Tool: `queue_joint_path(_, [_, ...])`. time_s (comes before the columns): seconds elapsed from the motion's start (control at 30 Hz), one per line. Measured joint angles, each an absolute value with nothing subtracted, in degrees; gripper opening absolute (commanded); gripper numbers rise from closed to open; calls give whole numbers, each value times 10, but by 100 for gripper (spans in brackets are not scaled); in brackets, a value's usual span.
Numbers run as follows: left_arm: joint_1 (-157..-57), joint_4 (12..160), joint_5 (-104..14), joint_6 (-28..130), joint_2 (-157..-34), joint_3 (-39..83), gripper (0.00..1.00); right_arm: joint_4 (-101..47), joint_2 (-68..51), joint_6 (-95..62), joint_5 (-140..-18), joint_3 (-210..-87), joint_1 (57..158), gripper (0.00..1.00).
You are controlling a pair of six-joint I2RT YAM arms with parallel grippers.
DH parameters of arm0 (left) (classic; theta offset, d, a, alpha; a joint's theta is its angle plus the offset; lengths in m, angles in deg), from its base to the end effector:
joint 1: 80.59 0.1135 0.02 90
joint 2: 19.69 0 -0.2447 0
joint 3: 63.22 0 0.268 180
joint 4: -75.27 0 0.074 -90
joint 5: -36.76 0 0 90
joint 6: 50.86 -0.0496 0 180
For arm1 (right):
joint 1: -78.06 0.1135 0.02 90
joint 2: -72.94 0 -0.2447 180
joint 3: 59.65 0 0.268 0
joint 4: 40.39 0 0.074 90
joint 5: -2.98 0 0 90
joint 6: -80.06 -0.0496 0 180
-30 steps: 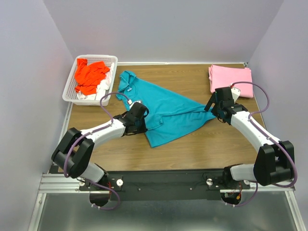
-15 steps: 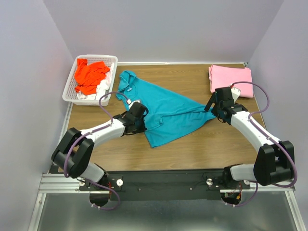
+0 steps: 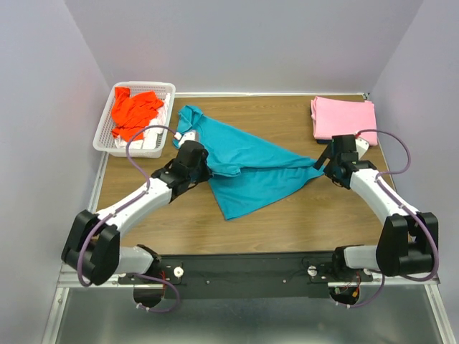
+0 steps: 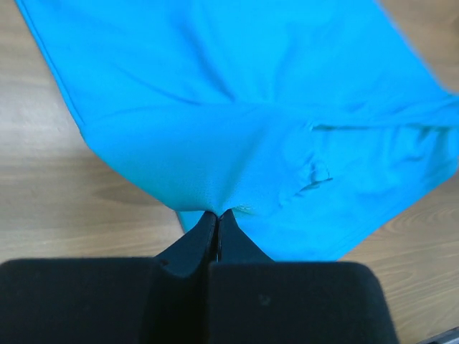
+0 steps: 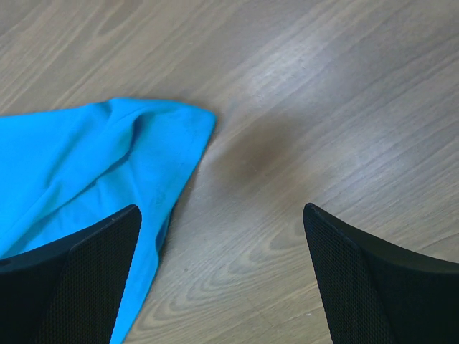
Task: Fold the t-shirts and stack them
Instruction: Flatten the tshirt out
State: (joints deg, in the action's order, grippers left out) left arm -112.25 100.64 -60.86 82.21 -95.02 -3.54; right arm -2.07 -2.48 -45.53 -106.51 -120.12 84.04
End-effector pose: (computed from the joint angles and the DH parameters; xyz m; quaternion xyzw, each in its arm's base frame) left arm 0.2665 -0.1566 0.1971 -0.1177 0.9008 -0.2030 0.3654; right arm 0.2897 0.0137 0.1844 0.2906 0.8907 -0.0400 0.3473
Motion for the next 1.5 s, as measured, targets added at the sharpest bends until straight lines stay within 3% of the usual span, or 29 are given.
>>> queue_joint_path(0.43, [-1064, 991, -612, 792, -910, -19, 0, -22, -91, -444, -967, -1191, 791, 85])
queue_joint_path(0.93, [-1050, 981, -589, 775, -916, -20, 0, -38, -89, -480, -909, -1191, 791, 85])
queue_joint_path(1.1, [-1046, 981, -585, 774, -919, -21, 0, -62, -96, -519, -907, -1191, 791, 73])
queue_joint_path(1.5, [-1039, 975, -575, 773, -919, -31, 0, -96, -132, -565, -902, -1190, 791, 62])
